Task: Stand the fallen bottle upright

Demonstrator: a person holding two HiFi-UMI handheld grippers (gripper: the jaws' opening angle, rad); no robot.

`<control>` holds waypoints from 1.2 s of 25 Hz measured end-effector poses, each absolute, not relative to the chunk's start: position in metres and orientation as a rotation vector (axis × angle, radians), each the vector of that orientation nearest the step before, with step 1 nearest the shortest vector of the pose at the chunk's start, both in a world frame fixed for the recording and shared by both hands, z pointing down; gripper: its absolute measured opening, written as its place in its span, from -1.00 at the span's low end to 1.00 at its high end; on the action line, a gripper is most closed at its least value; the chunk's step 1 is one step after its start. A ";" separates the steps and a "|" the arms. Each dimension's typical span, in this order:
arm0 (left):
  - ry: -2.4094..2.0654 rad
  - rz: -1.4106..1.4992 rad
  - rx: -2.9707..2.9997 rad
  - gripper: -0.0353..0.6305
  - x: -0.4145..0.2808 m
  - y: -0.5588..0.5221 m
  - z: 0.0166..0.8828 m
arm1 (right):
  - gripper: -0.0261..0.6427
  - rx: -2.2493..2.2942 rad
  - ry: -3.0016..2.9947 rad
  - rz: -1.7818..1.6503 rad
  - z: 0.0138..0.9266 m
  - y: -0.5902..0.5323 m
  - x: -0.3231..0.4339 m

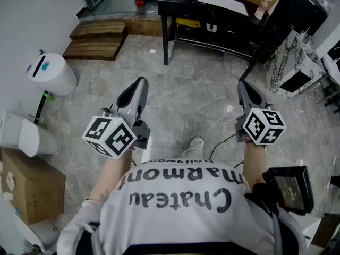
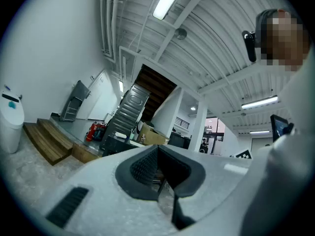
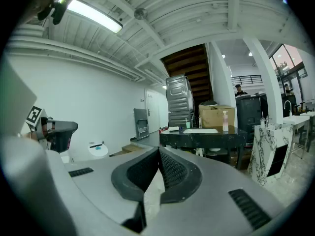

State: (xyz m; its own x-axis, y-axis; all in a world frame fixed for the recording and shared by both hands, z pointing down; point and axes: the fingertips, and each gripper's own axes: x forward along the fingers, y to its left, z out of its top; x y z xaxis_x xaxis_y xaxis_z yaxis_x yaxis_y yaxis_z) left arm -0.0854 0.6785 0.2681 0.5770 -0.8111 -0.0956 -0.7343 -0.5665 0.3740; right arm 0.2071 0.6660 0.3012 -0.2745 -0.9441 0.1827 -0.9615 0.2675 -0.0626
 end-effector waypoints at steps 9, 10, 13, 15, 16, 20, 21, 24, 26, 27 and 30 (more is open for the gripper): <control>-1.272 -0.375 2.467 -0.85 -0.092 0.671 0.286 | -0.89 1.807 -2.366 0.297 0.318 0.663 0.211; -1.271 -0.374 2.462 -0.85 -0.094 0.670 0.287 | -0.89 1.809 -2.371 0.308 0.317 0.663 0.210; -1.275 -0.372 2.450 -0.85 -0.101 0.667 0.289 | -0.89 1.807 -2.391 0.327 0.316 0.660 0.201; -1.277 -0.369 2.443 -0.85 -0.104 0.661 0.291 | -0.89 1.803 -2.399 0.341 0.318 0.653 0.197; -1.279 -0.368 2.442 -0.85 -0.102 0.655 0.291 | -0.88 1.803 -2.404 0.346 0.319 0.646 0.198; -1.299 -0.360 2.452 -0.85 -0.093 0.619 0.292 | -0.89 1.803 -2.448 0.357 0.320 0.599 0.207; -1.309 -0.356 2.453 -0.85 -0.093 0.611 0.292 | -0.88 1.796 -2.462 0.358 0.319 0.587 0.206; -1.343 -0.350 2.439 -0.85 -0.097 0.582 0.289 | -0.88 1.758 -2.491 0.354 0.317 0.550 0.201; -1.362 -0.360 2.420 -0.85 -0.101 0.562 0.287 | -0.88 1.729 -2.507 0.352 0.316 0.524 0.198; -1.370 -0.369 2.412 -0.85 -0.102 0.552 0.286 | -0.88 1.717 -2.516 0.350 0.315 0.511 0.197; -1.403 -0.397 2.399 -0.85 -0.103 0.522 0.280 | -0.88 1.675 -2.548 0.342 0.310 0.470 0.195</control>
State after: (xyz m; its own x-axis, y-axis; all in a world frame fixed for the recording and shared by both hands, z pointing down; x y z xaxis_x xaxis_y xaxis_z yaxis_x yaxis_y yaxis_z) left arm -0.1035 0.5219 0.2801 0.4754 -0.8769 -0.0710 -0.7841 -0.4589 0.4178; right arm 0.1951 0.4702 0.3099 -0.4023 -0.8971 0.1825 -0.9135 0.3802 -0.1449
